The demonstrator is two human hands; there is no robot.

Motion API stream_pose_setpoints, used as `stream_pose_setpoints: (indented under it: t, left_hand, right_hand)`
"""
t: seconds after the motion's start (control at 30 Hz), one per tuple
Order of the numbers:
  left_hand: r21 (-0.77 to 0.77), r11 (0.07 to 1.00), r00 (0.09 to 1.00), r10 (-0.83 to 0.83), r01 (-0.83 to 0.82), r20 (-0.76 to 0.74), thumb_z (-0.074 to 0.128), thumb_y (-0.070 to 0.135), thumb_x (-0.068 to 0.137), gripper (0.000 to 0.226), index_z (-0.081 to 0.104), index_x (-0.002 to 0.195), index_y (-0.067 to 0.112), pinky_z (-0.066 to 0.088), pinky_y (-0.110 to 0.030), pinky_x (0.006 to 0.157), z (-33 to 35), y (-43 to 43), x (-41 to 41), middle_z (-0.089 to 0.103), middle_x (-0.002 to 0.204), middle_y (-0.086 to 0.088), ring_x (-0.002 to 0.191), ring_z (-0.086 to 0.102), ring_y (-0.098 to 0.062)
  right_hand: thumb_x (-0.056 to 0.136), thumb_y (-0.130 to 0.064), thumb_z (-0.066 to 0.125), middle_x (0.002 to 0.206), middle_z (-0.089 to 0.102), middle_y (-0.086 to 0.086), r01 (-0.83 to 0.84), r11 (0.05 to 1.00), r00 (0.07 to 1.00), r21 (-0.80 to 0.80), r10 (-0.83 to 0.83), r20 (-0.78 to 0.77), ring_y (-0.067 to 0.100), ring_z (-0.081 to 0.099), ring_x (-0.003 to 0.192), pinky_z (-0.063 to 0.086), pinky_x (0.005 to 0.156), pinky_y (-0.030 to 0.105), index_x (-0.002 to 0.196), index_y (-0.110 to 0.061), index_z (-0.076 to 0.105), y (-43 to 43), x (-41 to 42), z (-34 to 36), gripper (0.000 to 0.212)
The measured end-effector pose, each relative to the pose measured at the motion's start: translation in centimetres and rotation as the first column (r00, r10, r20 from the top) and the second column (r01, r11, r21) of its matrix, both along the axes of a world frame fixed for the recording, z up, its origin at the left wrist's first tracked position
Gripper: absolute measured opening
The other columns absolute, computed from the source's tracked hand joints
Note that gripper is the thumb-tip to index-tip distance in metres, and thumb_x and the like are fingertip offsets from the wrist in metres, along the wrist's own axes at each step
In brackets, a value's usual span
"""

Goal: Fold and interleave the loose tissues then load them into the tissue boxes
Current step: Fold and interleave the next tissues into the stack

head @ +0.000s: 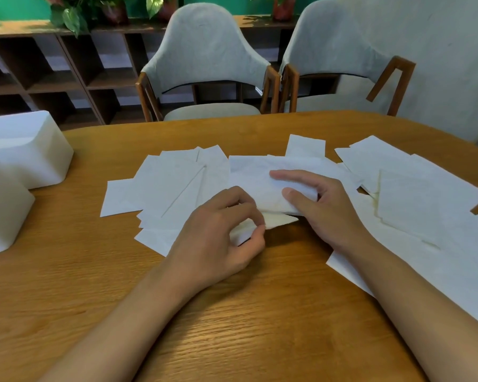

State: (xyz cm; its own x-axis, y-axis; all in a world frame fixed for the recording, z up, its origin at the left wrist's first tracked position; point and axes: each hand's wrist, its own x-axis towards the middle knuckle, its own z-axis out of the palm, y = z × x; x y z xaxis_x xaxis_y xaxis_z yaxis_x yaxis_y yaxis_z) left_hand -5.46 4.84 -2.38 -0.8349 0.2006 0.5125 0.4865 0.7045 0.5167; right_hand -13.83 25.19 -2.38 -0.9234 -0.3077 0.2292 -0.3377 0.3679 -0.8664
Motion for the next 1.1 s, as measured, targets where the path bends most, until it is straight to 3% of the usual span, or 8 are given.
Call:
stream_pose_setpoints:
  t: [0.17, 0.3, 0.43, 0.63, 0.7, 0.8, 0.97, 1.1]
  left_hand:
    - [0.252, 0.966, 0.994, 0.023, -0.05, 0.11, 0.072, 0.016, 0.094, 0.01, 0.071, 0.087, 0.023, 0.047, -0.015, 0.075, 0.9, 0.0, 0.1, 0.07, 0.083, 0.014, 0.084, 0.067, -0.011]
    - [0.481, 0.864, 0.961, 0.013, -0.15, 0.276, 0.07, 0.018, 0.098, 0.011, 0.074, 0.091, 0.024, 0.048, -0.016, 0.069, 0.9, -0.5, -0.5, 0.073, 0.082, 0.004, 0.079, 0.067, -0.008]
    - [0.559, 0.804, 0.932, -0.017, -0.203, 0.363, 0.073, 0.026, 0.097, 0.004, 0.077, 0.098, 0.025, 0.043, -0.013, 0.067, 1.0, -0.6, -0.9, 0.074, 0.077, 0.005, 0.072, 0.063, -0.004]
    - [0.546, 0.799, 0.922, 0.027, -0.251, 0.385, 0.083, 0.025, 0.088, 0.027, 0.074, 0.111, 0.032, 0.05, -0.024, 0.067, 1.0, -1.3, -1.1, 0.077, 0.086, 0.002, 0.073, 0.069, -0.009]
    - [0.605, 0.749, 0.937, 0.061, -0.271, 0.344, 0.083, 0.016, 0.088, 0.029, 0.073, 0.113, 0.027, 0.046, -0.016, 0.057, 1.2, -1.5, -1.2, 0.077, 0.085, 0.003, 0.061, 0.063, -0.005]
    - [0.677, 0.701, 0.957, 0.026, -0.224, 0.29, 0.083, 0.012, 0.087, 0.035, 0.07, 0.119, 0.021, 0.056, -0.021, 0.062, 1.3, -1.7, -1.1, 0.078, 0.087, -0.005, 0.075, 0.074, -0.014]
    - [0.669, 0.718, 0.971, 0.041, -0.192, 0.234, 0.082, 0.017, 0.088, 0.036, 0.068, 0.12, 0.025, 0.058, -0.031, 0.06, 1.3, -1.4, -0.9, 0.073, 0.081, -0.016, 0.082, 0.075, -0.029]
    - [0.648, 0.718, 0.963, 0.126, -0.254, 0.238, 0.085, 0.026, 0.087, 0.032, 0.069, 0.114, 0.035, 0.052, -0.051, 0.059, 0.6, -1.3, -1.1, 0.06, 0.078, -0.032, 0.08, 0.063, -0.05]
  right_hand:
    - [0.103, -0.027, 0.055, 0.111, 0.065, -0.038, -0.032, 0.998, 0.998, -0.046, 0.035, 0.058, -0.016, 0.051, 0.112, 0.038, 0.09, 0.002, 0.105, -0.042, 0.074, 0.0, 0.2, 0.3, 0.025]
    - [0.094, -0.063, 0.051, 0.109, 0.069, -0.029, -0.086, 0.993, 0.99, -0.083, 0.094, 0.102, -0.01, 0.057, 0.107, 0.041, 0.091, 0.007, 0.101, -0.04, 0.076, 0.0, 0.7, 0.7, 0.035]
    - [0.083, -0.043, 0.075, 0.097, 0.058, -0.037, 0.035, 0.999, 0.998, 0.013, -0.035, 0.042, -0.028, 0.048, 0.096, 0.04, 0.073, -0.005, 0.088, -0.045, 0.064, -0.4, 1.0, 0.4, 0.012]
    - [0.086, -0.038, 0.074, 0.102, 0.057, -0.032, 0.139, 0.986, 0.989, -0.092, -0.133, 0.069, -0.027, 0.048, 0.094, 0.036, 0.082, 0.003, 0.092, -0.041, 0.065, 0.2, 0.4, 0.6, 0.012]
    - [0.083, -0.042, 0.074, 0.104, 0.061, -0.028, 0.152, 0.98, 0.987, -0.128, -0.144, 0.072, -0.021, 0.051, 0.1, 0.042, 0.089, 0.012, 0.093, -0.038, 0.067, 0.5, 0.3, 0.6, 0.013]
    - [0.076, -0.059, 0.077, 0.11, 0.07, -0.015, 0.058, 0.981, 0.991, -0.187, -0.035, 0.128, 0.007, 0.062, 0.112, 0.056, 0.094, 0.037, 0.105, -0.032, 0.073, 0.7, 0.4, 0.5, 0.04]
    - [0.078, -0.066, 0.059, 0.129, 0.058, -0.027, -0.108, 0.978, 0.987, -0.177, 0.127, 0.095, 0.001, 0.056, 0.119, 0.056, 0.09, 0.025, 0.127, -0.05, 0.062, -0.2, 1.0, 0.7, 0.051]
    - [0.082, -0.062, 0.058, 0.123, 0.032, -0.062, -0.086, 0.992, 0.995, -0.09, 0.09, 0.032, -0.037, 0.03, 0.112, 0.028, 0.085, -0.011, 0.137, -0.061, 0.04, -0.7, 1.4, 0.9, 0.058]
